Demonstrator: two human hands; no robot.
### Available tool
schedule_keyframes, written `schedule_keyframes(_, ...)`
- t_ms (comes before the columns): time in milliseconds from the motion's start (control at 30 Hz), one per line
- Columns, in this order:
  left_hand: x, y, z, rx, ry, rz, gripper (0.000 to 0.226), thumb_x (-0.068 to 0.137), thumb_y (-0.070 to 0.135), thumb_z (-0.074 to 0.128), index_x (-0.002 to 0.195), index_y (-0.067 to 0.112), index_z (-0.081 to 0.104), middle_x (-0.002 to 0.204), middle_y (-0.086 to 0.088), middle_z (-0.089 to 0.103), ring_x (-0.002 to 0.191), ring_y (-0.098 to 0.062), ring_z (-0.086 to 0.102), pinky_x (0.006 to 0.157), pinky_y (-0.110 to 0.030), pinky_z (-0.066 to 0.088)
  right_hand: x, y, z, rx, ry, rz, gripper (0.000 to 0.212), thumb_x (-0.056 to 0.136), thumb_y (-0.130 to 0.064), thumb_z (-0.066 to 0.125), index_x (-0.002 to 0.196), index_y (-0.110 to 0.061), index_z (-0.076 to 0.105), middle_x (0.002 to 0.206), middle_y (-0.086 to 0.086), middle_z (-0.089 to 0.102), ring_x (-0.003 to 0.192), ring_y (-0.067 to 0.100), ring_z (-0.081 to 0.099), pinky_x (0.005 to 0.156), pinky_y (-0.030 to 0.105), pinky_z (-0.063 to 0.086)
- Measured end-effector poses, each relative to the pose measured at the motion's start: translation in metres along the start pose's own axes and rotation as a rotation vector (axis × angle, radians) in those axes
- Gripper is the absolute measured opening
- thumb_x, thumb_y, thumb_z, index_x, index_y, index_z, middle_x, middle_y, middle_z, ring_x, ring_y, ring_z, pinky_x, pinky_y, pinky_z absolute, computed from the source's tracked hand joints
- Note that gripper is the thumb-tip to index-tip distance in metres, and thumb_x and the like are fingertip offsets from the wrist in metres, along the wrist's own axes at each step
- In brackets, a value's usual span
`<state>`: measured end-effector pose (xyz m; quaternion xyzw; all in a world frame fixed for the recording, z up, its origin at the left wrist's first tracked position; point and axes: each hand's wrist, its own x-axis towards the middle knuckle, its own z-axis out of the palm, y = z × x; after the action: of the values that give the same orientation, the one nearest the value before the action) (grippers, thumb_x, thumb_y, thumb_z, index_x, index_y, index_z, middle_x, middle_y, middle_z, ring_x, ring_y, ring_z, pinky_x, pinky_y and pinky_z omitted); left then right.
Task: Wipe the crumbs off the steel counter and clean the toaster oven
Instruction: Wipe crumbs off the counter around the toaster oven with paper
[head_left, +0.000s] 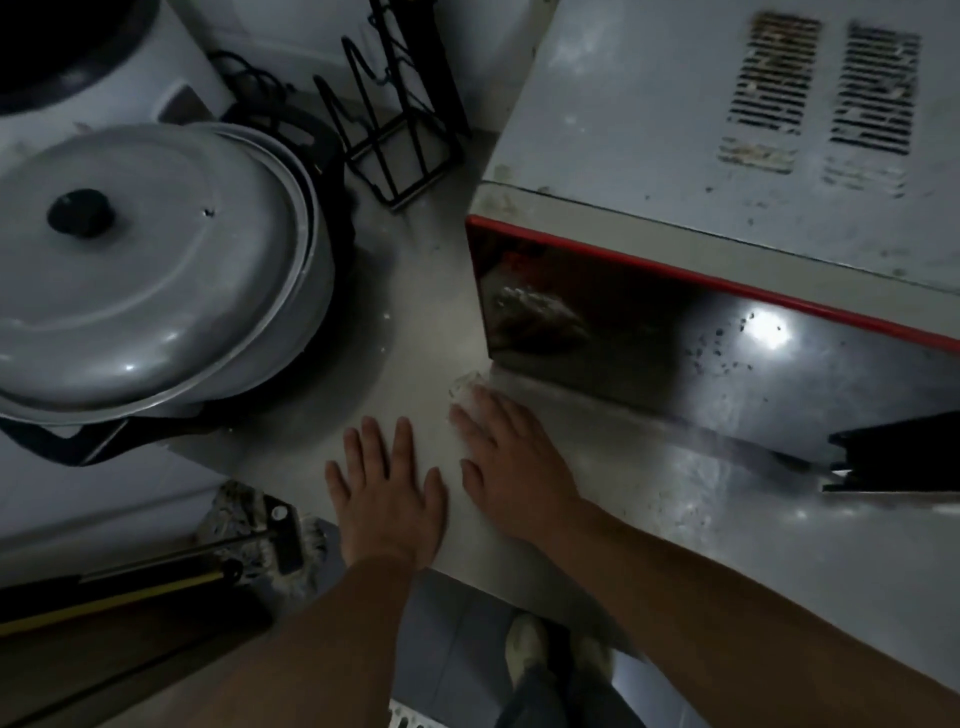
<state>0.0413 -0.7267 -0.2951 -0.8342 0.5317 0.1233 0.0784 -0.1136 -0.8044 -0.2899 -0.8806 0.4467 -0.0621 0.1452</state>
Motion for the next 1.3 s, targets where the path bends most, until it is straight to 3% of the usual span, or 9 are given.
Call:
schedule_keyframes(333,0.003,-0.002,0.002,0.001,0.016,-0.004,0.074,0.093,0.063,0.011,0.158,0.029,0.002,0.165,-0.009,-0.007,0.150,-0.028,-0.016,0.120,-0.054,0.000,0.022,0.005,-0.004,0.047,-0.085,0.004,0.061,0.094,-0.046,0.032,0.147,-0.018,0.043,0.156,0.010,0.034,0.142,0.028,0.034,0.116,0.042,0.030)
schedule_keyframes(533,0.003,-0.003,0.002,-0.021,0.020,0.014,0.073,0.094,0.059,0.017,0.158,0.027,0.004,0.165,-0.008,-0.008,0.150,-0.028,-0.016,0.120,-0.054,0.000,0.071,-0.027,-0.012,0.195,-0.060,0.189,0.064,0.099,-0.047,0.037,0.154,-0.015,0.027,0.164,0.009,0.009,0.150,0.025,0.007,0.121,0.039,0.014)
schedule_keyframes(667,0.007,-0.007,0.005,-0.043,0.024,0.014,0.074,0.091,0.056,0.030,0.157,0.025,0.021,0.164,-0.011,0.009,0.152,-0.032,0.001,0.118,-0.058,0.010,0.125,-0.032,-0.007,0.216,-0.055,0.264,0.066,0.098,-0.041,0.038,0.155,-0.013,0.021,0.165,0.009,0.001,0.151,0.025,0.000,0.122,0.038,0.009)
schedule_keyframes(800,0.010,-0.010,0.007,-0.077,0.010,0.055,0.077,0.085,0.055,0.040,0.155,0.023,0.025,0.162,-0.014,0.021,0.150,-0.036,0.011,0.115,-0.062,0.016,0.179,-0.044,-0.004,0.244,-0.036,0.240,0.057,0.098,-0.030,0.039,0.149,-0.004,0.036,0.160,0.019,0.018,0.149,0.033,0.014,0.122,0.038,0.010)
schedule_keyframes(867,0.010,-0.012,0.010,-0.103,0.002,0.079,0.080,0.082,0.054,0.042,0.154,0.022,0.028,0.161,-0.016,0.022,0.150,-0.038,0.013,0.114,-0.063,0.016,0.199,-0.058,-0.003,0.232,0.011,0.169,0.047,0.094,-0.018,0.045,0.133,0.006,0.054,0.146,0.030,0.041,0.136,0.044,0.039,0.117,0.045,0.026)
schedule_keyframes(933,0.009,-0.014,0.010,-0.124,-0.004,0.110,0.081,0.082,0.054,0.046,0.153,0.019,0.031,0.160,-0.019,0.024,0.148,-0.041,0.016,0.114,-0.064,0.015,0.207,-0.068,0.007,0.198,0.050,0.082,0.034,0.076,-0.003,0.066,0.107,0.010,0.070,0.118,0.032,0.063,0.111,0.048,0.061,0.098,0.050,0.046)
schedule_keyframes(1000,0.010,-0.015,0.009,-0.153,-0.006,0.139,0.080,0.082,0.053,0.048,0.152,0.017,0.033,0.158,-0.021,0.026,0.147,-0.043,0.019,0.114,-0.064,0.014,0.200,-0.078,0.011,0.178,0.007,0.032,0.038,0.078,-0.006,0.068,0.113,0.006,0.069,0.123,0.031,0.061,0.113,0.049,0.059,0.098,0.052,0.044)
schedule_keyframes(1133,0.006,-0.020,0.005,-0.209,-0.020,0.209,0.073,0.084,0.049,0.050,0.147,0.013,0.042,0.158,-0.022,0.026,0.148,-0.043,0.011,0.117,-0.063,0.005,0.168,-0.086,0.017,0.077,-0.149,-0.022,0.050,0.090,-0.026,0.040,0.125,0.000,0.063,0.136,0.027,0.054,0.125,0.045,0.052,0.105,0.054,0.043)
schedule_keyframes(1300,0.006,-0.041,-0.005,-0.207,-0.065,0.340,0.071,0.091,0.053,0.038,0.153,0.018,0.032,0.162,-0.020,0.014,0.150,-0.038,-0.004,0.118,-0.059,-0.003,0.109,-0.085,-0.007,-0.085,-0.097,-0.203,0.044,0.097,-0.015,0.036,0.089,0.001,0.076,0.103,0.015,0.074,0.105,0.038,0.067,0.109,0.039,0.035)
